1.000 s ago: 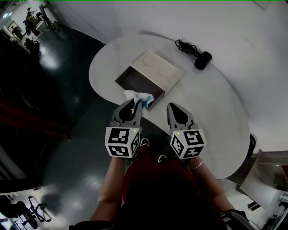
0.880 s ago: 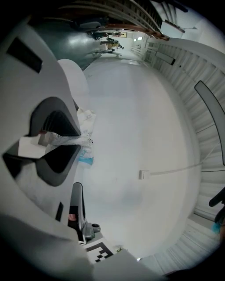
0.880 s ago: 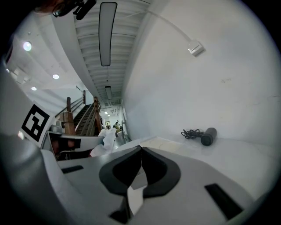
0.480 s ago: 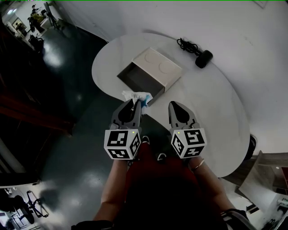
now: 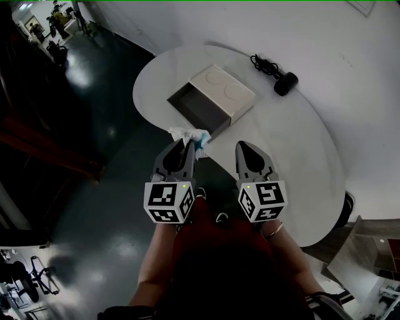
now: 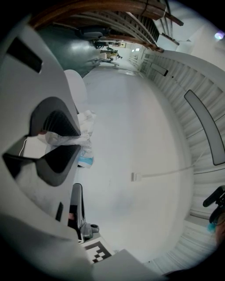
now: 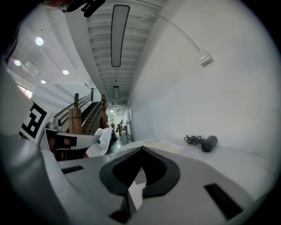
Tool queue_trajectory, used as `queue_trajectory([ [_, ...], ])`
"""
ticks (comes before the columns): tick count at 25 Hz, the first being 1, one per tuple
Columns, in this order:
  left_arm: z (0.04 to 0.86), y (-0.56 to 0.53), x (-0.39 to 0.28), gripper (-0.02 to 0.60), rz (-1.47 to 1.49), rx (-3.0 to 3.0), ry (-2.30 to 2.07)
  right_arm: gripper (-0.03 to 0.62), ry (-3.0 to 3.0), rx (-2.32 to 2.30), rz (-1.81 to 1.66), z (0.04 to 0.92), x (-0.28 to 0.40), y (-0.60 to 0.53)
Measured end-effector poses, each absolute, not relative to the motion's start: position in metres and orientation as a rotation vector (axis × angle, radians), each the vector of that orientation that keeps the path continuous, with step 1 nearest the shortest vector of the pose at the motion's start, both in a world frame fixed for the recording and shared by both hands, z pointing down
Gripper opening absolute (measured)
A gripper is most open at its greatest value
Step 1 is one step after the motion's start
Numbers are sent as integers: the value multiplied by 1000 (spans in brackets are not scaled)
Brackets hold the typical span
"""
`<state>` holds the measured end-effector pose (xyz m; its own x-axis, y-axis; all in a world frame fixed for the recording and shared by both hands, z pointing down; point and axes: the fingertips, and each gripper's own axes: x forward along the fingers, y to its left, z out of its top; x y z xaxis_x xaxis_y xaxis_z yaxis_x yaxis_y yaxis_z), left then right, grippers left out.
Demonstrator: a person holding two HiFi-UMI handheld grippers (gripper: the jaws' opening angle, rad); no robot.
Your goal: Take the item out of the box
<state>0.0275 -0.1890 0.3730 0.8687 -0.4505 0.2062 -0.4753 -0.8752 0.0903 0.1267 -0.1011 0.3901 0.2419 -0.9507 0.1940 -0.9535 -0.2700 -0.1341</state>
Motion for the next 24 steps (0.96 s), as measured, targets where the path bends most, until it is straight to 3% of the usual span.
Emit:
queue_trajectory([
  [24, 367, -164, 4, 78, 247, 2911, -796, 15, -1940, 2455, 324, 379, 115, -77],
])
